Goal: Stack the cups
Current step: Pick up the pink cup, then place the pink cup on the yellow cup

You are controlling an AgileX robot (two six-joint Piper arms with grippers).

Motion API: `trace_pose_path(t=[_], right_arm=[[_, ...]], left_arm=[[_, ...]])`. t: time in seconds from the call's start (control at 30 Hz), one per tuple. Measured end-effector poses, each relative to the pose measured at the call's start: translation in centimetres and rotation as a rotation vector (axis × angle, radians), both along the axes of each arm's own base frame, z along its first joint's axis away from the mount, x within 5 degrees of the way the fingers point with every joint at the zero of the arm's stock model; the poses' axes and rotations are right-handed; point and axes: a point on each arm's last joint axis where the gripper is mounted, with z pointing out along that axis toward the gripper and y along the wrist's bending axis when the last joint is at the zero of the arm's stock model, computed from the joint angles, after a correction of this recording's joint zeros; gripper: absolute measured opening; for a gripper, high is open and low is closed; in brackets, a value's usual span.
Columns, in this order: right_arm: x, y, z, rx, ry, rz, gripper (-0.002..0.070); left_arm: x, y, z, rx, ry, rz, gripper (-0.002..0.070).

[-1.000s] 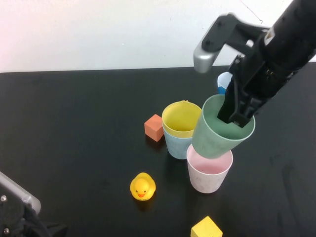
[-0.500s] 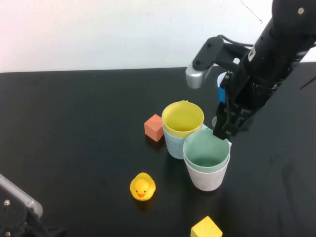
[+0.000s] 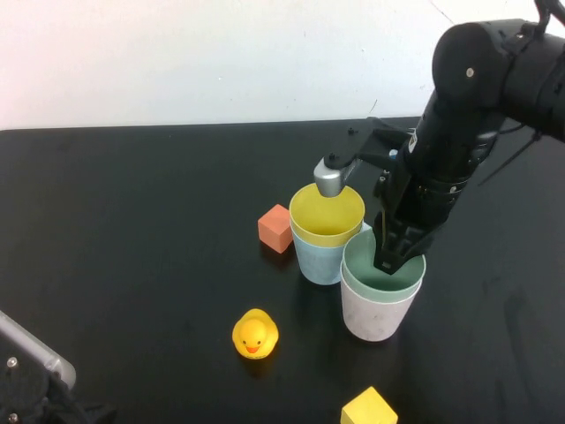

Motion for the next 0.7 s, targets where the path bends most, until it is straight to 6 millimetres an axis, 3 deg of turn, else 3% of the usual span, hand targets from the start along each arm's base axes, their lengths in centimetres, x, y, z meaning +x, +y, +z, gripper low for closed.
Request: trace_pose_path(t=[0.07,0.17,0.53,0.7], right_arm=[[0.0,0.0,0.0,0.002,0.002,-0.006,0.0056],[-0.3,-0.2,1.0,0.014,-0.018,-0.011,0.0043],[-5.5,-3.0,12.3,0.157,-0.273,-0.01,0.0042],[-5.5,-3.0,13.9,0.202,-0.352,-0.018,0.0041]], left_arm=[[0.0,0.0,0.0,0.0,0.0,0.0,0.0],[0.0,0.0,0.0,0.0,0.0,0.0,0.0],[0.0,0.0,0.0,0.007,-0.005,0.0,-0.0001],[0.1,0.1,0.0,0.013,-0.011,-0.002,-0.0001]])
